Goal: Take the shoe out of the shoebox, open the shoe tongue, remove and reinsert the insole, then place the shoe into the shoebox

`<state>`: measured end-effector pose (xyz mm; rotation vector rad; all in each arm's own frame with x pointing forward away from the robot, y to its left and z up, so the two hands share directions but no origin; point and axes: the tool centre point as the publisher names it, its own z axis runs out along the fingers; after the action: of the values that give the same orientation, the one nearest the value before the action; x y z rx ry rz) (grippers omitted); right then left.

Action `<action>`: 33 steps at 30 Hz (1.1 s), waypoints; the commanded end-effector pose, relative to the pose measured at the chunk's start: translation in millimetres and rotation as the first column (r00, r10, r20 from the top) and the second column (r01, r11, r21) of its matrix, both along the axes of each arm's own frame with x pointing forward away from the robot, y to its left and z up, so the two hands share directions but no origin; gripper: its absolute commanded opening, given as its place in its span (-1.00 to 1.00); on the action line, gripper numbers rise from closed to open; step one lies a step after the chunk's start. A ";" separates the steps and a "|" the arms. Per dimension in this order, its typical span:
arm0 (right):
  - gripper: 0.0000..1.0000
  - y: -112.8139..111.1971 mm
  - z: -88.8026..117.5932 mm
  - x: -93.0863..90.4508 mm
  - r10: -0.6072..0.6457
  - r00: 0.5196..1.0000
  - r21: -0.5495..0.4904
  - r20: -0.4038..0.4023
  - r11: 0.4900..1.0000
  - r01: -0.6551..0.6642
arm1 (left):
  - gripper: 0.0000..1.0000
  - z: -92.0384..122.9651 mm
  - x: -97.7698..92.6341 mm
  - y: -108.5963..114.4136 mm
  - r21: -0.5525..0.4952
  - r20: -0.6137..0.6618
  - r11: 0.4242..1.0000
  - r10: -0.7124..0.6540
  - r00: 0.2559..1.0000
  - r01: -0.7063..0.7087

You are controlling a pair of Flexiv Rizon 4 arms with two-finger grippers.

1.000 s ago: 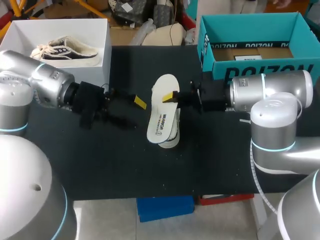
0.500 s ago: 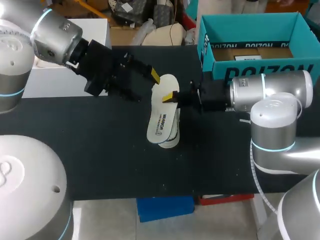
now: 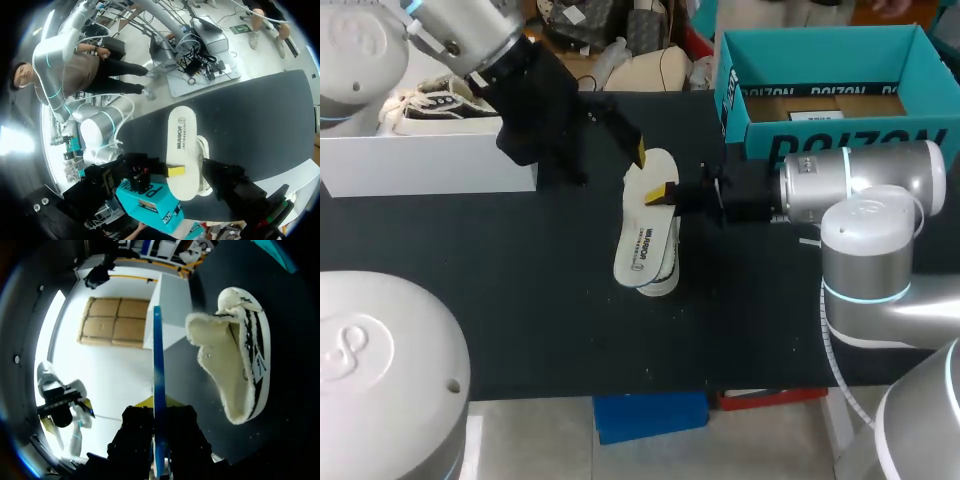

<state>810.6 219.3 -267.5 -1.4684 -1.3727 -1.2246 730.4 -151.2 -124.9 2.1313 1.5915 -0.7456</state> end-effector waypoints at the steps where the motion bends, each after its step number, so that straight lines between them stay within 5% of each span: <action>1: -1.00 1.0 -0.2 0.1 -0.001 1.000 -0.002 -0.001 1.000 0.001 | 1.00 1.7 0.6 -2.3 0.087 0.026 0.996 -0.002 1.000 0.000; 7: -1.00 1.0 -0.2 0.1 -0.001 1.000 -0.002 -0.001 1.000 0.001 | 1.00 10.4 -6.3 -14.1 0.300 0.119 0.954 -0.024 0.993 -0.013; 15: -1.00 1.0 -0.2 0.1 -0.001 1.000 -0.002 -0.001 1.000 0.001 | 1.00 4.7 -2.5 -16.5 0.427 0.097 0.904 -0.015 0.995 -0.028; 33: -1.00 1.0 -0.2 0.1 -0.001 1.000 -0.002 -0.001 1.000 0.001 | 1.00 4.8 -0.9 -15.9 0.424 0.058 0.904 0.024 0.998 -0.047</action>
<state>810.6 219.3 -267.6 -1.4684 -1.3725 -1.2247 729.2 -164.9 -120.8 2.3743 1.8914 -0.3624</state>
